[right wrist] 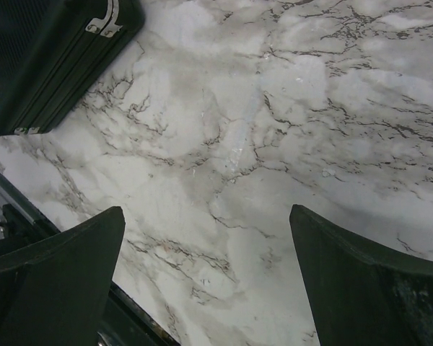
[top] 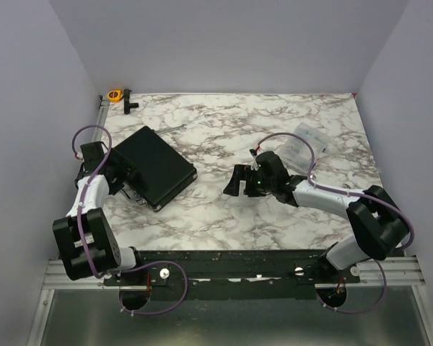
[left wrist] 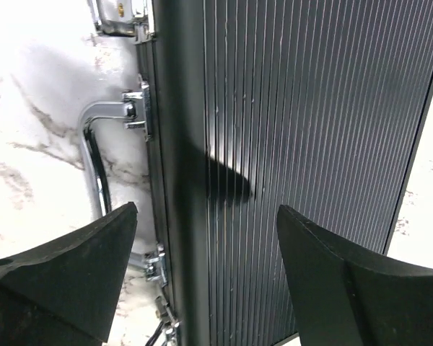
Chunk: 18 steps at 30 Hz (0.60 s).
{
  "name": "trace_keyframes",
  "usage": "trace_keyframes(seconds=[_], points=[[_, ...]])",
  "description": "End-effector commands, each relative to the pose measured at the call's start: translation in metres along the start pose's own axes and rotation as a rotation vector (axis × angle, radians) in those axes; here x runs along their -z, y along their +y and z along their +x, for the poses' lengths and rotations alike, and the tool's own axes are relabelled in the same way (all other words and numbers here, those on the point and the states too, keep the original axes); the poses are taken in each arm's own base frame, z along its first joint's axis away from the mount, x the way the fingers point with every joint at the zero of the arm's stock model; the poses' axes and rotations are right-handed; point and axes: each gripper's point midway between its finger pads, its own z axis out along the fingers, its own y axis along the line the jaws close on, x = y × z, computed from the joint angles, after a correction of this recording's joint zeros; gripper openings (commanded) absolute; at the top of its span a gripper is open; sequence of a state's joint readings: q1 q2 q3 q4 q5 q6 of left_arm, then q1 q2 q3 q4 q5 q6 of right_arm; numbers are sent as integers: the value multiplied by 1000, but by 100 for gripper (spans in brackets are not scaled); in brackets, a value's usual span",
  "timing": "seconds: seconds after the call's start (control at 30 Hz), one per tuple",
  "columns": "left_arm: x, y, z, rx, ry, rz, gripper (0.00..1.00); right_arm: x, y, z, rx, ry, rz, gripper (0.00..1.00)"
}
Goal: Pack up texas hold em set
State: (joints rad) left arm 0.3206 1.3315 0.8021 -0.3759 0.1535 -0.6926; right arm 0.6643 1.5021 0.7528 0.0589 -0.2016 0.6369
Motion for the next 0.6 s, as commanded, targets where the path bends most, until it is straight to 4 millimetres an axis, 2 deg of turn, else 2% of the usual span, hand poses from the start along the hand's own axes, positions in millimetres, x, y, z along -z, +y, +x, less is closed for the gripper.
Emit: trace_keyframes(seconds=[0.0, 0.17, 0.23, 0.3, 0.37, 0.47, 0.57], points=[[-16, -15, 6, 79, 40, 91, 74, -4, 18, -14, -7, -20, -48, 98], [-28, 0, 27, 184, 101, 34, 69, 0, 20, -24, 15, -42, -29, 98], [-34, 4, 36, 215, 133, 31, 62, 1, 20, -26, 15, -48, -26, 98], [-38, 2, 48, 254, 181, 55, 53, 0, 21, -25, 13, -47, -26, 98], [-41, 1, 58, 297, 219, 73, 50, 0, 20, -25, 9, -45, -26, 98], [-38, 0, 56, 301, 198, 84, 45, 0, 19, -25, 5, -45, -21, 98], [-35, -9, 66, 330, 246, 117, 40, -1, 18, -25, 4, -46, -16, 98]])
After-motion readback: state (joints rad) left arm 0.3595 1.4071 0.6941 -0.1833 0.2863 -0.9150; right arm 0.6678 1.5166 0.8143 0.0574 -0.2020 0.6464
